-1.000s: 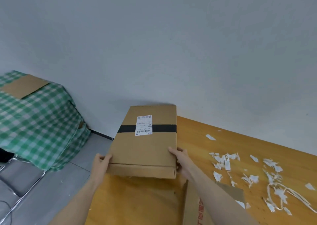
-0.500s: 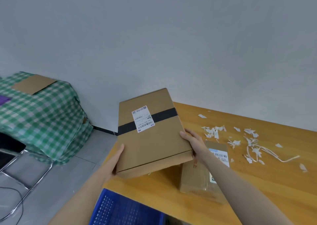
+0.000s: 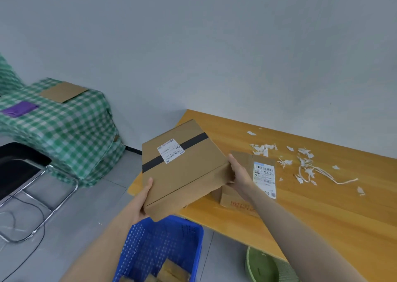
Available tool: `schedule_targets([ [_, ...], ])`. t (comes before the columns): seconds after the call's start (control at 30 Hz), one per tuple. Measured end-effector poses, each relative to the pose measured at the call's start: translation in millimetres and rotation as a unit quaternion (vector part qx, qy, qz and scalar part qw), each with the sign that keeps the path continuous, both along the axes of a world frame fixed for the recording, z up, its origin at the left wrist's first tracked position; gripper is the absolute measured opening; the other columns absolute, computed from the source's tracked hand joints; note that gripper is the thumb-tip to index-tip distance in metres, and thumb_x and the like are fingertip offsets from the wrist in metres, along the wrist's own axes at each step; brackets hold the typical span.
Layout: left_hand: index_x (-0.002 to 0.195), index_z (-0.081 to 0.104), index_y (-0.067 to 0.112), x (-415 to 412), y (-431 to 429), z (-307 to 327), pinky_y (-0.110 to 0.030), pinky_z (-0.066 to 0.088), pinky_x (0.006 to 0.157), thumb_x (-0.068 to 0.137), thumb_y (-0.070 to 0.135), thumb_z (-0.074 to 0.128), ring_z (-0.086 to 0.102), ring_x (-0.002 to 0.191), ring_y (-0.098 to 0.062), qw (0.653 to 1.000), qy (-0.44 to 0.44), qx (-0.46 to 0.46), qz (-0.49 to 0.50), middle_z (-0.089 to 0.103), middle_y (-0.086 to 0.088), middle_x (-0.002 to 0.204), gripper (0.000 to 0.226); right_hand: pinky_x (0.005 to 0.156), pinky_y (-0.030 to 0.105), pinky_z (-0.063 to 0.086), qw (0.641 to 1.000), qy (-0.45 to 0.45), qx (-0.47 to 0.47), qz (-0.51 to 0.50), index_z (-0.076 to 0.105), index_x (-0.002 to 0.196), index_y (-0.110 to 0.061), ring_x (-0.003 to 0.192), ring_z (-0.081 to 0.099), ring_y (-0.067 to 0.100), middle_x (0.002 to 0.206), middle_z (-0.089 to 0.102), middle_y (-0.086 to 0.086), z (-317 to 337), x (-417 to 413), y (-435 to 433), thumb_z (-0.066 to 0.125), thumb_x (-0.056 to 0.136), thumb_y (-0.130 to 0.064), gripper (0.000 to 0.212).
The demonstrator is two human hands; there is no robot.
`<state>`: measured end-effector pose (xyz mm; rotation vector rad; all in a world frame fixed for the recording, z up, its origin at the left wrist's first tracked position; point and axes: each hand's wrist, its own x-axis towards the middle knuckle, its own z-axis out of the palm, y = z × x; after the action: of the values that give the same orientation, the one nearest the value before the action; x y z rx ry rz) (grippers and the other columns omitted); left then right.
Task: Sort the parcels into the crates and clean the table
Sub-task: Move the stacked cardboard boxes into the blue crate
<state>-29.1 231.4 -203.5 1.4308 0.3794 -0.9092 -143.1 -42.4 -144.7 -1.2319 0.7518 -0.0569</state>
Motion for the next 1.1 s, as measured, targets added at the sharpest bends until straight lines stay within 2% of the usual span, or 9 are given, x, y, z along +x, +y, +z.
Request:
schedule_targets([
  [0.2,0.127,0.04,0.015,-87,10,-13,-0.04,0.048,0.094,0.083,0.058,0.055,0.057,0.102,-0.025,0.997,-0.048,0.06,-0.031,0.059,-0.006,0.108,0.063,0.093,0.053,0.049,0.999,0.006,0.034,-0.04,0.022,0.146,-0.026,0.123,0.043,0.033,0.136,0.036,0.005,-13,-68,33,0.065,0.085,-0.044,0.077],
  [0.33,0.143,0.03,0.017,-152,26,-24,-0.027,0.053,0.073,0.085,0.055,0.05,0.059,0.106,-0.019,0.991,-0.097,0.055,-0.075,0.057,-0.004,0.122,0.072,0.083,0.054,0.054,0.995,0.044,0.023,-0.085,0.027,0.133,-0.023,0.115,0.046,0.027,0.127,0.042,0.005,-18,-116,42,0.078,0.077,-0.03,0.076],
  [0.5,0.146,0.023,0.021,-208,54,-31,-0.031,0.055,0.071,0.077,0.056,0.056,0.057,0.11,-0.024,0.997,-0.067,0.029,-0.03,0.052,-0.01,0.131,0.084,0.077,0.05,0.056,0.998,0.034,0.021,-0.055,0.035,0.131,-0.019,0.108,0.053,0.027,0.116,0.051,0.003,-9,-156,65,0.079,0.075,-0.02,0.071],
  [0.57,0.147,0.023,0.018,-221,61,-33,-0.037,0.053,0.083,0.086,0.053,0.052,0.054,0.116,-0.028,0.999,-0.042,0.034,0.007,0.047,-0.012,0.137,0.076,0.082,0.049,0.054,0.999,0.022,-0.003,-0.049,0.036,0.135,-0.018,0.105,0.054,0.024,0.118,0.053,0.003,-9,-160,80,0.079,0.075,-0.018,0.075],
  [0.73,0.151,0.015,0.016,-220,87,-26,-0.04,0.041,0.104,0.09,0.059,0.042,0.04,0.132,-0.028,0.984,-0.08,0.146,0.06,0.027,-0.008,0.153,0.08,0.095,0.043,0.049,0.995,0.004,-0.104,0.002,0.033,0.137,-0.022,0.109,0.053,0.023,0.124,0.051,0.003,-19,-167,118,0.085,0.066,-0.015,0.088],
  [0.83,0.151,0.008,0.013,-201,103,-13,-0.045,0.03,0.111,0.092,0.058,0.041,0.027,0.139,-0.031,0.975,-0.126,0.17,0.067,0.018,-0.01,0.156,0.082,0.088,0.035,0.044,0.991,0.026,-0.128,0.029,0.03,0.138,-0.015,0.107,0.047,0.021,0.12,0.046,0.002,-23,-175,124,0.083,0.069,-0.011,0.087],
  [0.93,0.15,0.02,0.017,-171,119,-6,-0.05,0.031,0.111,0.076,0.078,0.04,0.031,0.138,-0.03,0.979,-0.121,0.144,0.082,0.026,-0.007,0.155,0.098,0.083,0.033,0.039,0.992,0.046,-0.109,0.048,0.027,0.139,-0.011,0.104,0.044,0.021,0.113,0.044,0.002,-33,-181,130,0.08,0.071,-0.003,0.086],
  [1.0,0.148,0.025,0.018,-151,125,-1,-0.049,0.032,0.11,0.086,0.07,0.035,0.034,0.136,-0.027,0.978,-0.129,0.125,0.106,0.032,-0.006,0.151,0.081,0.085,0.037,0.042,0.992,0.055,-0.094,0.062,0.028,0.136,-0.012,0.106,0.046,0.024,0.114,0.047,0.004,-41,-180,139,0.077,0.07,0.003,0.084],
  [1.1,0.152,0.006,0.019,-130,129,7,-0.047,0.022,0.115,0.096,0.055,0.035,0.02,0.143,-0.027,0.974,-0.153,0.136,0.102,0.012,-0.004,0.158,0.073,0.082,0.039,0.048,0.992,0.051,-0.092,0.073,0.033,0.129,-0.015,0.107,0.05,0.028,0.115,0.052,0.009,-47,-170,159,0.073,0.07,0.007,0.074],
])
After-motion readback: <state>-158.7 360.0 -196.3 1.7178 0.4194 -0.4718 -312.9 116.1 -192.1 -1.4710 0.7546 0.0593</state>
